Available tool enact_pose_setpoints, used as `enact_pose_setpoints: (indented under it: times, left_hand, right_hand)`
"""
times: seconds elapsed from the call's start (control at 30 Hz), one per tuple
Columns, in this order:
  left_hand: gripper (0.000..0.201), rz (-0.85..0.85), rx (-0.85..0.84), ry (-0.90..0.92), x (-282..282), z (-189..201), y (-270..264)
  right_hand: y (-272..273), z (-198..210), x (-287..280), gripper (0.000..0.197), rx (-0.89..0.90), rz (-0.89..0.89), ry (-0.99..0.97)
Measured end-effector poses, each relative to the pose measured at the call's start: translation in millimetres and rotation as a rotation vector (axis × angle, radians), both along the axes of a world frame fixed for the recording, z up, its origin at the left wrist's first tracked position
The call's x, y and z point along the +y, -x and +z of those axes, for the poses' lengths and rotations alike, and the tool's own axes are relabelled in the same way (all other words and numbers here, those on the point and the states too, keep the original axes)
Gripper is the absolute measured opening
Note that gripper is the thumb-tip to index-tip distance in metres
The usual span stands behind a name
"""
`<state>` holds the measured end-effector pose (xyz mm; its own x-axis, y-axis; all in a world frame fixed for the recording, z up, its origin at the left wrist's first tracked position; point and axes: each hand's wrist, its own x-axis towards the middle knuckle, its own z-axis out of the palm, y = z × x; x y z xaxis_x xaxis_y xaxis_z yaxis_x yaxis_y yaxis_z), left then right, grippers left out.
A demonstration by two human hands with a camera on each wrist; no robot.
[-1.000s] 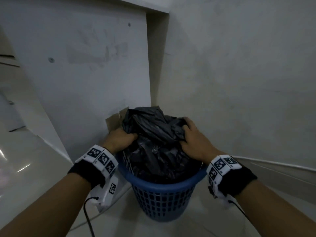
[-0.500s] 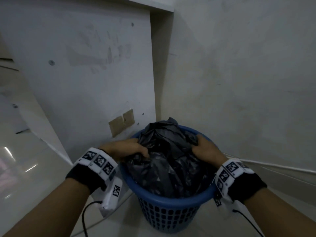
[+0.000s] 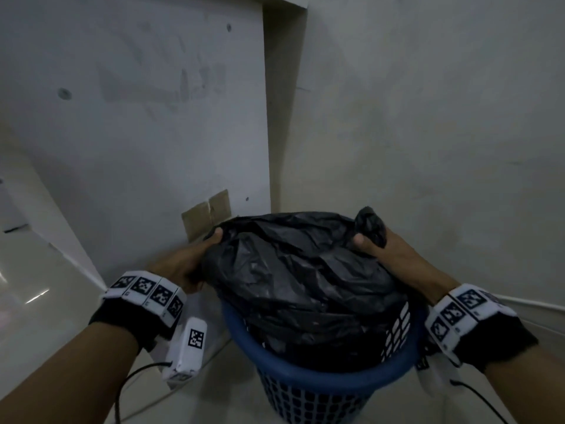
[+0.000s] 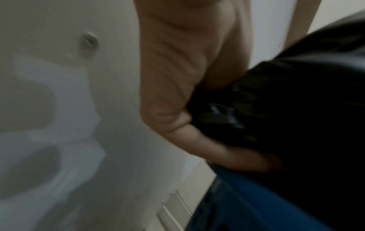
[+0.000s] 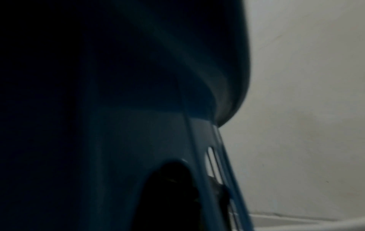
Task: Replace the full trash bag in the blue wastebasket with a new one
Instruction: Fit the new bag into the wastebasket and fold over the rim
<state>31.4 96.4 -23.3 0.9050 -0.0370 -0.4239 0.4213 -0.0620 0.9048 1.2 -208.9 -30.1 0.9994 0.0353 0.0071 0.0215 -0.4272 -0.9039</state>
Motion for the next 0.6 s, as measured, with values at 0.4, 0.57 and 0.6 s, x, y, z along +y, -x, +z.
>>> enact_pose_setpoints:
  times: [0.4,0.57,0.6]
  left_hand:
    - [0.086,-0.212,-0.034,-0.16,-5.0,-2.1,10.0]
    - [0.089,-0.422,0.199,-0.258,-10.3,-1.7,38.6]
    - [0.094,-0.478,0.235,-0.254,-10.7,-1.8,42.4]
  right_hand:
    - [27.0,-10.5,-39.4,0.059,-0.12,-0.424,0.317]
    - [30.9,-25.6,-61.3,0.029,-0.31,-0.572,0.332]
    - [31.2,-26.5,-63.6,0.032,-0.309,-0.6,0.319]
